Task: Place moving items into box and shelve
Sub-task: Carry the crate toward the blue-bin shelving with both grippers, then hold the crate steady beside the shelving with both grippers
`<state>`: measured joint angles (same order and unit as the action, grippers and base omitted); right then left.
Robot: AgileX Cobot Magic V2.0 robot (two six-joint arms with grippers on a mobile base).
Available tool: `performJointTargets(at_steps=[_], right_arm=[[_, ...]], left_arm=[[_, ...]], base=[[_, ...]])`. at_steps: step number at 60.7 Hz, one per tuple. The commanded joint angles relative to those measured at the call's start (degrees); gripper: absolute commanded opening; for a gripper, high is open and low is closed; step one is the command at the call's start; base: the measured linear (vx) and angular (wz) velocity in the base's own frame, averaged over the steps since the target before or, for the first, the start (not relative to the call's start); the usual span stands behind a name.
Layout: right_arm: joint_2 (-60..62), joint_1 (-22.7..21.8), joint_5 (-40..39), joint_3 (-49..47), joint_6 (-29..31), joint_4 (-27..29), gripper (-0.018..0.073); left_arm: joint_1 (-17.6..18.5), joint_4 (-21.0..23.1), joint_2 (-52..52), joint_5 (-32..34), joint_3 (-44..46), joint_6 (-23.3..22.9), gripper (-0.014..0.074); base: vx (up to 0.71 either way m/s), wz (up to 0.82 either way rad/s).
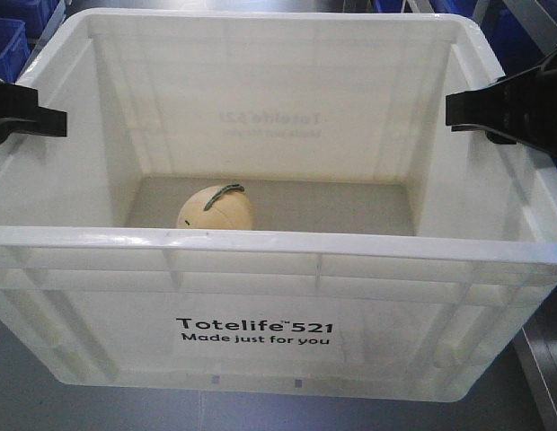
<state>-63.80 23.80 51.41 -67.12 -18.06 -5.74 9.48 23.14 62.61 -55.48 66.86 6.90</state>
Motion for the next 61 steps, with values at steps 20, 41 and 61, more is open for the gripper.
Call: performJointTargets(at_steps=[20, 41, 61], right_arm=[[1.1, 0.0, -8.1, -2.4, -0.8, -1.2, -0.0006], [1.1, 0.0, -8.1, -2.4, -0.8, -1.2, -0.0006], [1.1, 0.0, -8.1, -2.4, -0.8, -1.2, -0.0006]], left_arm=[[0.9, 8.7, -2.4, 5.2, 3.1, 1.3, -0.0006], [0.9, 8.7, -2.4, 5.2, 3.1, 1.3, -0.0006], [0.9, 8.7, -2.4, 5.2, 3.1, 1.3, -0.0006]], base=[[0.42, -0.08], [0.43, -0.09], [0.42, -0.03]])
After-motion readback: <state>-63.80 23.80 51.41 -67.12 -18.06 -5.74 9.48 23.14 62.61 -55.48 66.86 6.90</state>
